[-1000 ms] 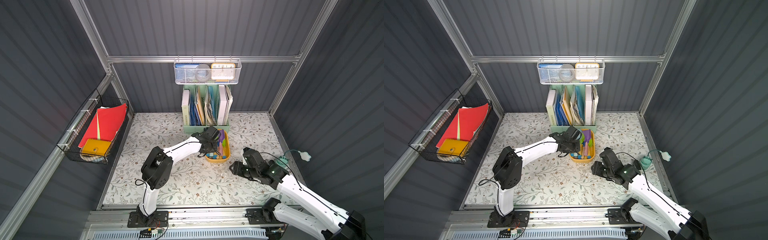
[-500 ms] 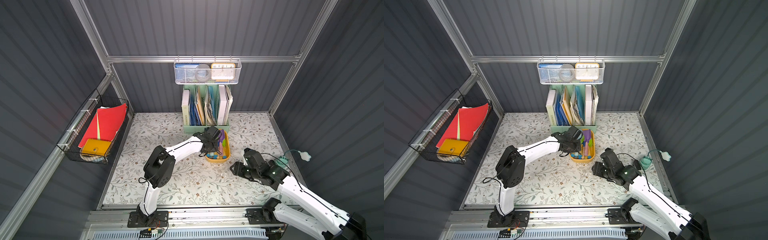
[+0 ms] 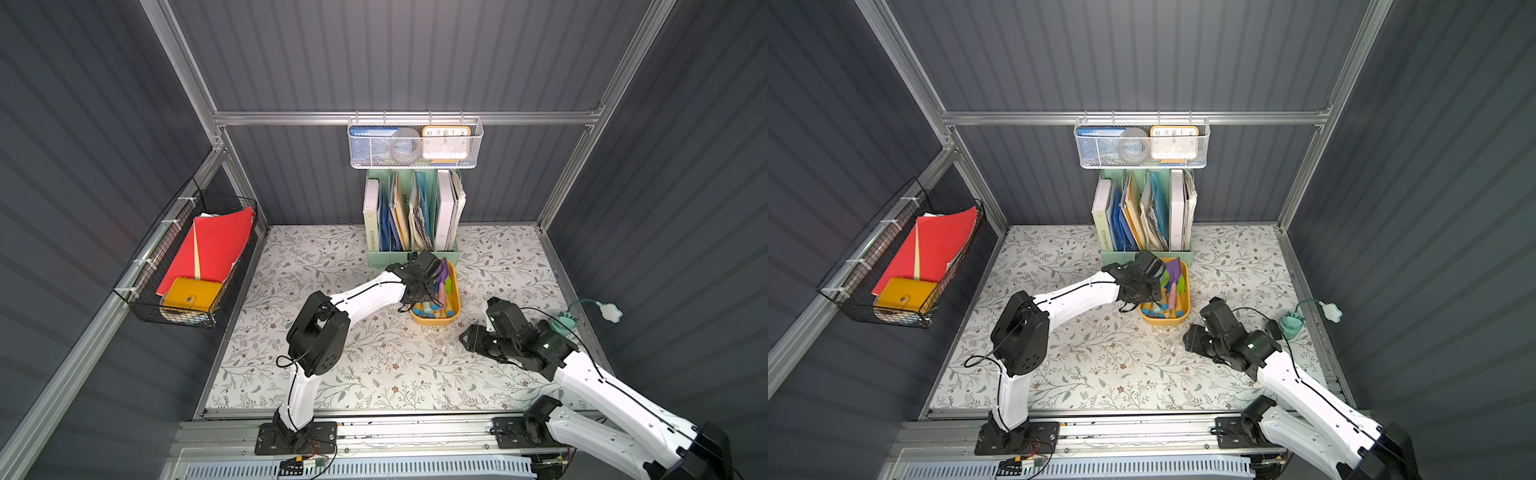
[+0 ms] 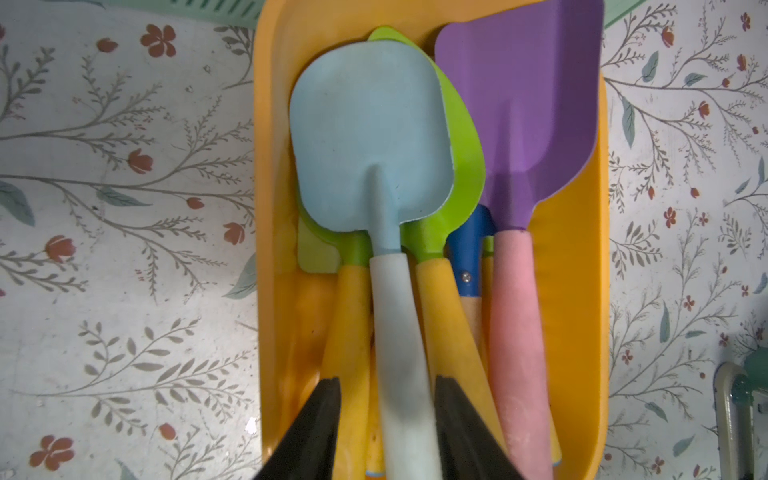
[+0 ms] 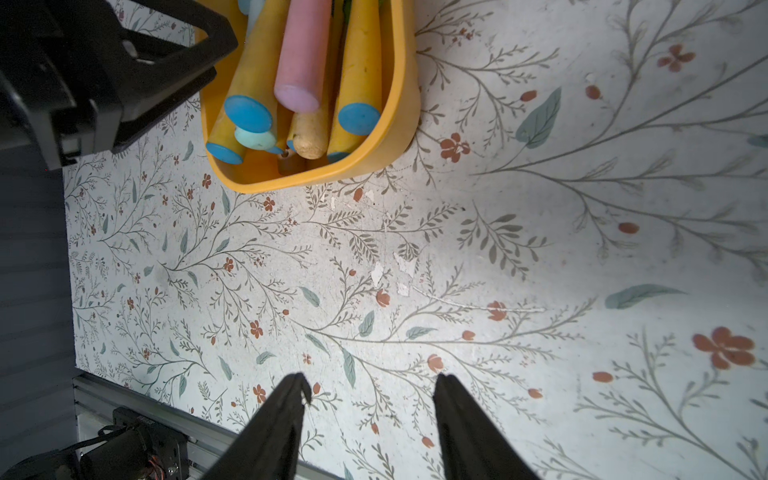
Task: Put the shovel into the storage box
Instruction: Place the shovel in the storage box, then reset both arms
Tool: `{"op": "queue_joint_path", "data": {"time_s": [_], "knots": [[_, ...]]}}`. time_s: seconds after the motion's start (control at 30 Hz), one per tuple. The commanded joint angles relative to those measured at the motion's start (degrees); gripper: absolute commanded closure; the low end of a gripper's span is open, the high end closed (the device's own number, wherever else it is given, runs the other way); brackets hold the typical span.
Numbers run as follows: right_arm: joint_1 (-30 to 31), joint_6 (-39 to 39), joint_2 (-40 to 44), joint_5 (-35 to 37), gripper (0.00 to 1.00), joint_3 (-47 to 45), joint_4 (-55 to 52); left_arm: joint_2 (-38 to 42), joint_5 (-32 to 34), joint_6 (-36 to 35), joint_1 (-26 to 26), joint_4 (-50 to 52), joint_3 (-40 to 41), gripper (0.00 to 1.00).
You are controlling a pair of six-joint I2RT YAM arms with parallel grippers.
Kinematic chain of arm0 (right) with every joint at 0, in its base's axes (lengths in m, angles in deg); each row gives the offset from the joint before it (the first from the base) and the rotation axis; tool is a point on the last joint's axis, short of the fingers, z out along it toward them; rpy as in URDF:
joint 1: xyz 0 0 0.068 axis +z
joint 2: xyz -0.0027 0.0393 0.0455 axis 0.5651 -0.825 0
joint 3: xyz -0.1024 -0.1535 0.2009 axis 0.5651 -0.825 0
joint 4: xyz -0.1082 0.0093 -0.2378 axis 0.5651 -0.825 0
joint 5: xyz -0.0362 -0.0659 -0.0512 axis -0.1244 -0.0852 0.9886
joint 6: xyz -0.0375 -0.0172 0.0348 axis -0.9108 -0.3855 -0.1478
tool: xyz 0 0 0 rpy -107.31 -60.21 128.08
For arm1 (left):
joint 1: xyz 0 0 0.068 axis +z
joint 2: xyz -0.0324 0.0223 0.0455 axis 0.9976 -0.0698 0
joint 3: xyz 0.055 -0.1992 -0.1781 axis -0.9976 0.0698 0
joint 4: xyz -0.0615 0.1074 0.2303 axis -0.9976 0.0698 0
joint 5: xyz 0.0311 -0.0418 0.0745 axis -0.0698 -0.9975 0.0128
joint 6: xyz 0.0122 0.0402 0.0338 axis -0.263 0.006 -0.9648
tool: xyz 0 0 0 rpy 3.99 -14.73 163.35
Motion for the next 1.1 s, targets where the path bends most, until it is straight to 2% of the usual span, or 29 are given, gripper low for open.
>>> {"op": "queue_joint_path", "data": {"time_s": [0.0,0.2,0.37,0.57,0.63,0.67,0.73,0.97,1.07], "knots": [[-0.3,-0.4,-0.4,-1.1,0.44,0.4,0.9,4.9,1.5,-0.5,0.0,0.9,0.4,0.57],[-0.3,-2.2,-1.9,-1.7,0.43,2.4,0.7,9.7,2.3,-1.0,0.0,-0.1,3.7,0.49],[-0.2,-3.9,-3.3,-1.9,0.42,4.6,1.9,16.0,2.6,-0.6,0.1,-1.6,10.0,0.41],[-0.3,-6.4,-7.7,0.4,0.38,9.8,0.9,23.0,5.0,-0.6,2.2,-2.1,17.8,0.25],[-0.4,-7.1,-8.7,1.1,0.19,11.2,1.0,25.9,5.3,-0.8,3.8,-3.1,20.7,0.18],[-0.5,-7.6,-9.3,1.2,0.04,12.1,1.1,27.4,5.3,-0.9,4.9,-3.4,22.0,0.14],[-0.9,-8.6,-10.2,2.0,0.01,13.7,1.0,29.9,5.1,-1.6,7.3,-3.7,24.1,0.01],[-4.9,-12.0,-13.4,4.7,0.01,19.0,0.4,34.3,7.4,-7.1,15.2,-3.5,26.6,0.00],[-6.0,-14.2,-13.2,12.9,0.01,20.6,0.2,34.7,10.4,-8.8,18.3,-4.2,27.5,0.00]]}}
